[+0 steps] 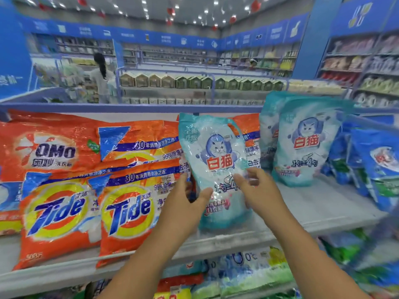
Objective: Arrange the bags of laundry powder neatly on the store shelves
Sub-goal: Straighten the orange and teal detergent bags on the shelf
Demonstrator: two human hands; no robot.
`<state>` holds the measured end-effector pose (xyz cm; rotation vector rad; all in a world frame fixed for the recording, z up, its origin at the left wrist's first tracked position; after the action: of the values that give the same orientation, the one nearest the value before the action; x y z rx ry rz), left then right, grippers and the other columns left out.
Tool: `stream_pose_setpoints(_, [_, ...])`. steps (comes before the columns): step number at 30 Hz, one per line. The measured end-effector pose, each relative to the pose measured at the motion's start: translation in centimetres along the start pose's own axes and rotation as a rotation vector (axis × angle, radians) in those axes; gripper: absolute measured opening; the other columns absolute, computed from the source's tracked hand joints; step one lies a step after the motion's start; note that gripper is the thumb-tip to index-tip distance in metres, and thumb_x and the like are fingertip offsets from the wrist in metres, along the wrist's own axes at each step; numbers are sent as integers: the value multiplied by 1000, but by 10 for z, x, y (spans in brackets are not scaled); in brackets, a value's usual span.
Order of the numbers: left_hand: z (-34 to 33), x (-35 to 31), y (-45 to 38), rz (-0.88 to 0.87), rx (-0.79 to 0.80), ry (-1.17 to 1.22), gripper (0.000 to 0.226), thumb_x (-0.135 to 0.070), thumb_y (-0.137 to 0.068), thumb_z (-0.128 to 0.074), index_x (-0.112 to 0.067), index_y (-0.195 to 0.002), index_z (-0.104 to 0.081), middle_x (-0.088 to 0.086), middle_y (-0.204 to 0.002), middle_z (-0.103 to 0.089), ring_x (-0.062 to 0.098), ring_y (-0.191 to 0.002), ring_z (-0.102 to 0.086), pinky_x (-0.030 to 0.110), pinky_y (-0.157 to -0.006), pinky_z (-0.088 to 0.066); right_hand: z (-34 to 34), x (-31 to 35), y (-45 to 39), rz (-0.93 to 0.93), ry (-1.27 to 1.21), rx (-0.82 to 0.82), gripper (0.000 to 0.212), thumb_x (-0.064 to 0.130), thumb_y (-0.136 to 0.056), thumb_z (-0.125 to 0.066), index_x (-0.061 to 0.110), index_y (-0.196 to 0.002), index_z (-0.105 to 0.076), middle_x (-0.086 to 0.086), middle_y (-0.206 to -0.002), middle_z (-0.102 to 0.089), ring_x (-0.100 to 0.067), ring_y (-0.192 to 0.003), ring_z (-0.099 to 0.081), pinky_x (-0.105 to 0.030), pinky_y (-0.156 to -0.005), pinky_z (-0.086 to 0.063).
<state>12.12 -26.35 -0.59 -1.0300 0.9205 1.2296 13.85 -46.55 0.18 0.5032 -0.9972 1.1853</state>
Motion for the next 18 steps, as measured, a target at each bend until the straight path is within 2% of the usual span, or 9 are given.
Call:
stream_pose_setpoints(3, [-17,4,-15,75,-23,61,41,-38,-95,-66,-42,-132,-51,-18,-126,-67,6,-110,-65,43,-102,-52,6,-21,-29,-65,-125,90,61,50,-86,-72,21,-136,-54,-4,-133,-52,-18,-117,-55,-37,-101,-47])
stream_pose_setpoints(5, [-26,4,-18,151,-25,115,38,-43,-97,-63,-44,-133,-52,-18,-125,-67,9,-111,-65,46,-105,-50,10,-33,-42,-79,-239,165,54,44,-87,-74,19,-132,-57,0,-124,-60,-12,-109,-61,-31,-95,-49])
stream_pose_setpoints(7, [-33,2,-19,168,-57,165,31,-40,-98,-63,-48,-126,-54,-21,-122,-68,9,-110,-67,42,-101,-52,12,-40,-48,-99,-364,276,38,40,-88,-73,21,-119,-62,6,-112,-68,-4,-98,-65,-24,-86,-51])
stream_pose_setpoints(10, [-47,-5,-15,157,-130,222,25,-30,-97,-65,-47,-115,-61,-22,-113,-74,4,-98,-72,32,-86,-55,16,-47,-50,-85,-390,374,26,40,-89,-73,27,-109,-63,10,-106,-74,-5,-93,-70,-25,-80,-53])
stream_pose_setpoints(13, [-75,-16,-6,129,-185,240,24,-23,-97,-65,-38,-117,-63,-19,-109,-76,4,-95,-74,32,-82,-55,31,-53,-48,-91,-548,468,19,31,-93,-70,29,-112,-68,13,-102,-78,-8,-93,-75,-32,-84,-58])
stream_pose_setpoints(15, [-99,-28,-2,84,-182,283,27,-18,-97,-64,-34,-119,-62,-20,-108,-76,3,-98,-73,28,-80,-55,55,-59,-53,-82,-626,462,23,29,-92,-72,28,-115,-69,9,-106,-78,-14,-98,-75,-42,-91,-58])
stream_pose_setpoints(18, [-141,-44,-9,50,-169,340,33,-12,-93,-66,-32,-119,-60,-17,-108,-77,4,-99,-73,21,-76,-58,98,-79,-71,-58,-708,383,27,23,-89,-74,23,-115,-68,3,-106,-79,-18,-97,-76,-40,-85,-59])
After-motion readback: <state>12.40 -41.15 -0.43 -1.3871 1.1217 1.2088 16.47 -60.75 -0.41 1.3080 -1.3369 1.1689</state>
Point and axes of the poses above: each hand's wrist, its own y-axis away from the middle knuckle, its own z-axis out of the back of the hand, x = y × z, the point moved 1 cm from there along -y, towards the middle knuckle
